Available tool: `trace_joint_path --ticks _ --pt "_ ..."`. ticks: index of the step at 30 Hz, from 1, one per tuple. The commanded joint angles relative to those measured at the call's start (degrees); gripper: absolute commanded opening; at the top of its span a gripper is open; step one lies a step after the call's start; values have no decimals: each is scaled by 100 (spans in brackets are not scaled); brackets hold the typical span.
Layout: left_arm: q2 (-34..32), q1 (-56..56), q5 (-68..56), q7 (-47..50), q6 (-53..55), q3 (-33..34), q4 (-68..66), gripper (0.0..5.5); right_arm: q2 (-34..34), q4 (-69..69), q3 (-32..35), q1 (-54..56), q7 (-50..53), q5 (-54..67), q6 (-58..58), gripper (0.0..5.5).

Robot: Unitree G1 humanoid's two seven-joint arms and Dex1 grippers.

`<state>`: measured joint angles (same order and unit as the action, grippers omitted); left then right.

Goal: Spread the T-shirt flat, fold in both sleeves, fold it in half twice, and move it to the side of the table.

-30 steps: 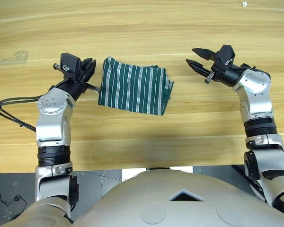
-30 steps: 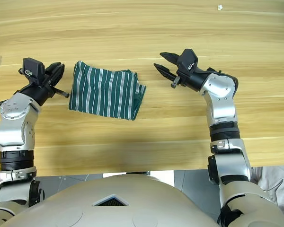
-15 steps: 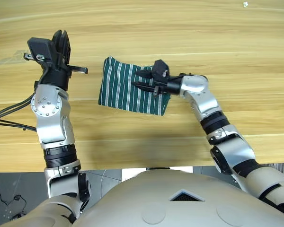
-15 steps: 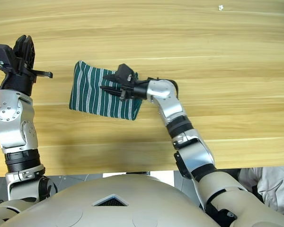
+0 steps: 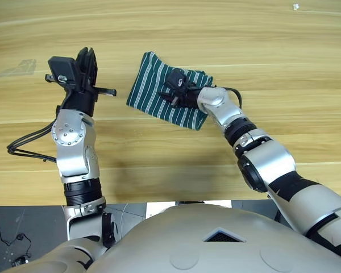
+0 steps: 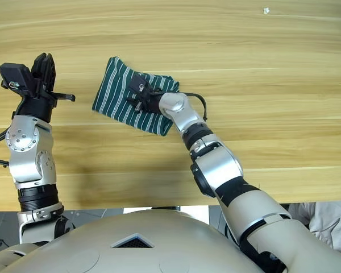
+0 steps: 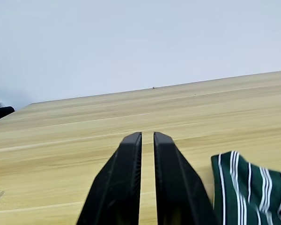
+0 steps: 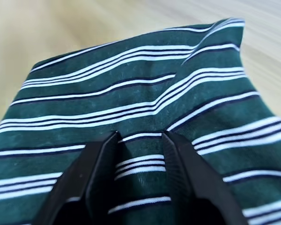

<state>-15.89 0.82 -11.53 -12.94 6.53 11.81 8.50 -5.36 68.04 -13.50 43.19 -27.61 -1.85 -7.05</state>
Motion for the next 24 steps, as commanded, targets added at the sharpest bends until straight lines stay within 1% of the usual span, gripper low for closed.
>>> trace_joint_path --ticks 1,4,6,8,11,13,15,16,18,21,24 --pt "20 201 37 -20 62 -67 199 46 744 -516 978 -877 783 526 531 173" --pt "88 386 38 34 78 -78 393 46 1041 -1809 1578 -1786 1319 813 781 173" --pt "158 489 73 80 70 -140 509 46 1048 -2910 2005 -2352 1770 1053 1084 173" --pt "228 562 165 101 58 -291 546 46 907 -4098 2311 -2989 2279 1201 1423 173" --pt "298 660 178 129 52 -377 641 46 638 -5351 2510 -3785 2822 1325 1948 173" --pt "319 677 264 174 -52 -385 681 46 564 -5826 2509 -4220 2949 1281 2089 173" --pt "335 661 256 185 -70 -376 662 46 565 -6087 2492 -4401 2974 1244 2125 173" --pt "348 648 245 179 -71 -375 629 46 588 -6146 2418 -4391 2910 1192 2005 173" --pt "386 612 263 179 -100 -406 560 46 698 -6150 2341 -4071 2671 1139 1416 173" --pt "429 518 263 164 -193 -435 459 46 950 -6037 2317 -3357 2342 1041 394 173" --pt "517 378 359 243 -505 -458 397 46 1127 -5940 2198 -2862 1999 902 -916 173"
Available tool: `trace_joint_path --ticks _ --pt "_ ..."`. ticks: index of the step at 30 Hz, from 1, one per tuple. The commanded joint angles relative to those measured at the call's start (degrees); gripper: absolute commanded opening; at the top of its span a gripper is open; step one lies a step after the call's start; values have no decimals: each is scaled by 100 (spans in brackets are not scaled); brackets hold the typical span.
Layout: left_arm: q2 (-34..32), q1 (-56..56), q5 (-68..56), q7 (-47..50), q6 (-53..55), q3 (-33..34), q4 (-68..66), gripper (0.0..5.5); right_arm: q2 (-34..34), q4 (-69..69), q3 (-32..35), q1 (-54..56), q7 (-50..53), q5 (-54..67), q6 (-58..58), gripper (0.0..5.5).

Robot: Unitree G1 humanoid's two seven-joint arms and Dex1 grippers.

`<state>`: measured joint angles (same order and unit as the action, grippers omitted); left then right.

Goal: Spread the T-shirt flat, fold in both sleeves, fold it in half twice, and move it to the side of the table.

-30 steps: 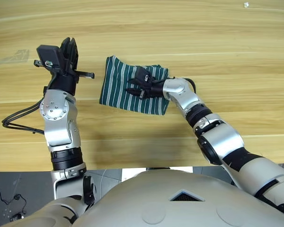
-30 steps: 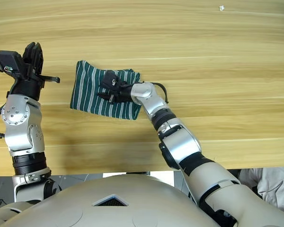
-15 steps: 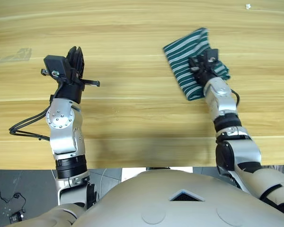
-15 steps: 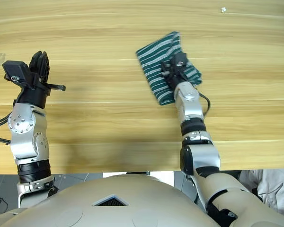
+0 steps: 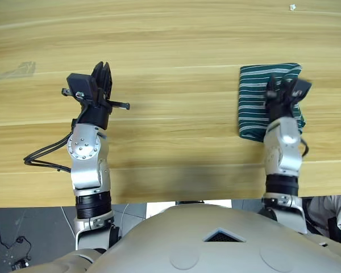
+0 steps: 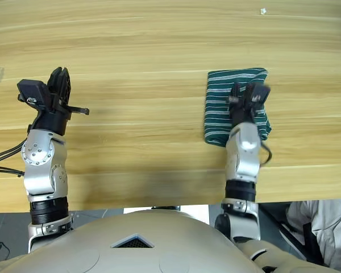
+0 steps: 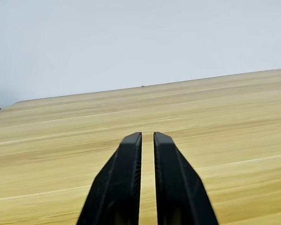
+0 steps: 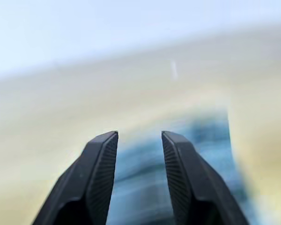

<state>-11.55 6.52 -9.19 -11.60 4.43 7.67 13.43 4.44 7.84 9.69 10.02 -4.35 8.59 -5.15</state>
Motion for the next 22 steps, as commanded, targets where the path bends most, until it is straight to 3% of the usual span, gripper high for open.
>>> trace_joint_path --ticks 1,12,21,22 --pt "194 -296 165 186 -482 -84 -97 46 121 114 -206 486 -450 -155 -1505 173" --pt "823 -653 1308 1041 -2206 -733 -1122 46 -558 1888 -1033 69 -1091 -364 -3907 173" --pt "753 -449 1646 1212 -3073 -792 -1378 46 -634 1937 -1173 -38 -1088 -341 -4053 173" --pt "786 -429 1618 1236 -3120 -780 -1332 68 -629 1914 -1159 -45 -1077 -303 -4014 176"
